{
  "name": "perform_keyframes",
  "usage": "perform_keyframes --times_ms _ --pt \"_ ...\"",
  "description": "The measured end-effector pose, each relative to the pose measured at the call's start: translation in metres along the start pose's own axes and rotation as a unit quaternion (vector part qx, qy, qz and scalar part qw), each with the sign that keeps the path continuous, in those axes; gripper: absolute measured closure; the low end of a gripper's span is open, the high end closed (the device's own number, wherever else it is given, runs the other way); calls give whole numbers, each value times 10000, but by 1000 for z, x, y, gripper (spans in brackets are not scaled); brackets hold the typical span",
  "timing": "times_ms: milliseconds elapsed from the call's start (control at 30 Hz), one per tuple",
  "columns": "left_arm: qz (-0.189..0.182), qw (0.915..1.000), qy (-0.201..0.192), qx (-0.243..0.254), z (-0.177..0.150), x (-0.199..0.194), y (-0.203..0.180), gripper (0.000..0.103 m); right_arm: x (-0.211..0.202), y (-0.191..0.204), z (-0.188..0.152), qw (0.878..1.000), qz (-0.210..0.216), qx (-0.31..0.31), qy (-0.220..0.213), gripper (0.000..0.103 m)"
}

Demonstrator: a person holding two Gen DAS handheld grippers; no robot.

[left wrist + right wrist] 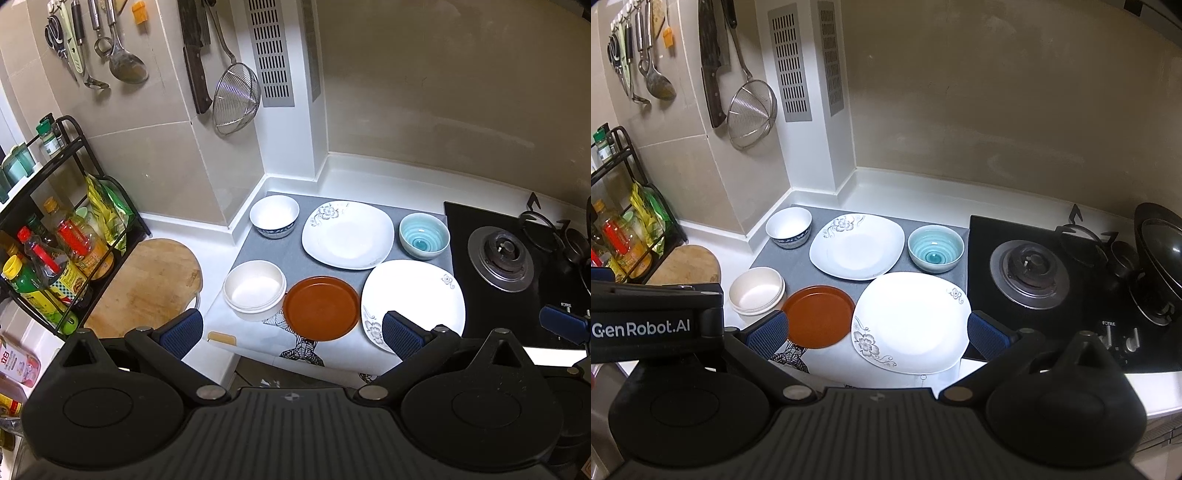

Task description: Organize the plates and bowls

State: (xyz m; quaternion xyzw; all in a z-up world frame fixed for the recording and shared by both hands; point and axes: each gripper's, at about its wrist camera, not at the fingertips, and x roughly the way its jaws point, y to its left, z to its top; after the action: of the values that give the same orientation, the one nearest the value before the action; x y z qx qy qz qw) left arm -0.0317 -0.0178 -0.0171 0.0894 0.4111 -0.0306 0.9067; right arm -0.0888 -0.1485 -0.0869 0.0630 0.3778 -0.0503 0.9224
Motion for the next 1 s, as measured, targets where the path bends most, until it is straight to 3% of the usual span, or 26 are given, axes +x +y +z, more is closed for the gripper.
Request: perform_keyframes --times_ms 267,433,600,767,867,1000 --pt "-63 9999 112 30 7 24 3 0 22 8 6 9999 -47 18 140 0" --pt "-330 9992 63 198 19 52 5 0 47 8 15 9994 -185 169 243 0" --pt "-594 9974 264 318 35 97 7 0 85 12 25 9981 -300 292 451 0" --pt "-1204 9921 178 317 33 150 13 0 124 10 15 9995 215 190 95 1" --pt "-1990 9764 609 583 27 192 9 0 147 0 1 9993 341 44 143 1" --pt "-2869 9468 1427 280 17 255 4 0 168 -41 -25 9942 578 845 318 0"
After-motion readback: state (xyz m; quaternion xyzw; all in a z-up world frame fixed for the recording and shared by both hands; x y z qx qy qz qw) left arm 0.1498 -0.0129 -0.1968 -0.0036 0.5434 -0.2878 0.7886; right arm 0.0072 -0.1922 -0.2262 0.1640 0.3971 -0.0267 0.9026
